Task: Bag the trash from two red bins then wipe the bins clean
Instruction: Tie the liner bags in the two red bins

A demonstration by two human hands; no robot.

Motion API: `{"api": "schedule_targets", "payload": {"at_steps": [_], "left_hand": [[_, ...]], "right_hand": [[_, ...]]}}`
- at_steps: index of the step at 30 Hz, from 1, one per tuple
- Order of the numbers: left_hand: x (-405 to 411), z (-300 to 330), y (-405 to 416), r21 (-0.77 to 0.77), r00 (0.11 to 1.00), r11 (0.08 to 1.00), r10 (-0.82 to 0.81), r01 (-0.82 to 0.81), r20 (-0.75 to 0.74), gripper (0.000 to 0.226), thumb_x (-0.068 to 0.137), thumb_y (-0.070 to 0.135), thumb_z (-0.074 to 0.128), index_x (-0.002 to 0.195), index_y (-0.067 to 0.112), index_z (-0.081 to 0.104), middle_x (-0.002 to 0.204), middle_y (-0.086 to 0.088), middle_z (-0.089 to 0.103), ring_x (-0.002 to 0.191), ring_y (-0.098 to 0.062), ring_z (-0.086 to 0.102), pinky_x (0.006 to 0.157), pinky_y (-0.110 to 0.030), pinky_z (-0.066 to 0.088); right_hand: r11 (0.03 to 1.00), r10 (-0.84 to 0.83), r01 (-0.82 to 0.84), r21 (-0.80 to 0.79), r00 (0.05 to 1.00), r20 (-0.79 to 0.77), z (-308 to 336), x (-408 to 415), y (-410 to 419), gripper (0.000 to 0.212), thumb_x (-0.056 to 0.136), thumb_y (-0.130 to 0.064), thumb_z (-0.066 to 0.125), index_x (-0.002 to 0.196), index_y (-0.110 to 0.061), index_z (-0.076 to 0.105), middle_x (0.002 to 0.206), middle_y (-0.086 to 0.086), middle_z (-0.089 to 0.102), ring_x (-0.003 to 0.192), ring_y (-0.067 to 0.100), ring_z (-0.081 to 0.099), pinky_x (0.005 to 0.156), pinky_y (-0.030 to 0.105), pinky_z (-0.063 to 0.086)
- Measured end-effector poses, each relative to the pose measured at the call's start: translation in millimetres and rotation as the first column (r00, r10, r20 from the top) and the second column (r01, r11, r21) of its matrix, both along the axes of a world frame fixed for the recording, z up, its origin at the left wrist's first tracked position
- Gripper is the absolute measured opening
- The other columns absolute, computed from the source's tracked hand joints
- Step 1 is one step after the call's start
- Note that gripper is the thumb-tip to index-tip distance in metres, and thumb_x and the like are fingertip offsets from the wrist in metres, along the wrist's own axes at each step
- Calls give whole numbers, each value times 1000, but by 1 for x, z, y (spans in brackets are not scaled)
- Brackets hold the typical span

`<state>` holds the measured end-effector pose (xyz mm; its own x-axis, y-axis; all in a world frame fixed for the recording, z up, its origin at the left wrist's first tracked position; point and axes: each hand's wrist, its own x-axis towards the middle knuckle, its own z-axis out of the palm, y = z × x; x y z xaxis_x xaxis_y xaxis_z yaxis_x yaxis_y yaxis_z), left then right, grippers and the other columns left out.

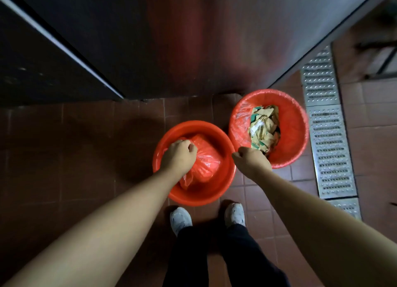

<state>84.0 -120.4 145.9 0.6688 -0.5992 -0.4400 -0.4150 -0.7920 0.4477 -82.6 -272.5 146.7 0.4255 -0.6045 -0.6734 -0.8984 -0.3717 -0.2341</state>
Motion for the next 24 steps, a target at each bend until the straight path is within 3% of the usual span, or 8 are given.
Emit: {"api": "schedule_targets", "payload": {"at_steps": [5, 10, 12, 15, 19, 24], "left_hand": [[-32, 24, -57, 91, 989, 985, -143, 145, -26, 39, 94, 40, 40, 80, 12, 64, 95, -17, 68, 90, -38, 62, 74, -37, 48], [-84, 1, -112, 119, 960, 954, -268, 277, -82, 38, 88, 39, 40, 80, 12, 65, 92, -14, 69, 89, -37, 62, 67, -34, 41], [-107, -12, -131, 136, 959, 951, -268, 279, -93, 37, 88, 37, 42, 81, 11, 67, 92, -15, 69, 89, -38, 62, 70, -35, 47], [-142, -25, -157, 152, 945, 933, -320, 327, -73, 33, 94, 29, 44, 89, 8, 70, 95, -16, 70, 93, -38, 63, 77, -40, 50], [-177, -48, -188, 99, 924, 919, -380, 381, -27, 29, 96, 32, 49, 97, 11, 68, 103, -7, 69, 100, -30, 61, 83, -37, 46], [-220, -102, -203, 176, 854, 843, -520, 509, 23, 30, 89, 37, 58, 115, 24, 62, 121, 5, 58, 116, -23, 47, 95, -39, 41]], "right_hand": [[994, -106, 105, -40, 994, -25, 20, -36, -54, 30, 82, -41, 41, 68, -17, 52, 79, 9, 60, 72, 32, 56, 62, 32, 41], [996, -91, 91, -21, 996, -14, 5, -94, -105, 26, 89, -38, 46, 74, -19, 54, 84, 13, 66, 75, 35, 59, 67, 36, 48], [998, -65, 65, -7, 998, 8, -2, -119, -125, 22, 90, -36, 47, 74, -22, 50, 79, 11, 64, 74, 34, 61, 67, 36, 50], [998, 55, -55, 20, 998, -17, -12, -155, -152, 22, 93, -33, 45, 74, -23, 46, 82, 6, 62, 75, 31, 60, 69, 36, 53], [954, 299, -299, -21, 954, -36, -34, -190, -181, 21, 97, -28, 47, 102, -16, 63, 107, 5, 64, 95, 29, 62, 79, 35, 53], [831, 553, -552, -75, 833, 4, -89, -209, -200, 30, 99, -27, 51, 127, -22, 58, 129, -1, 55, 122, 26, 47, 100, 38, 39]]}}
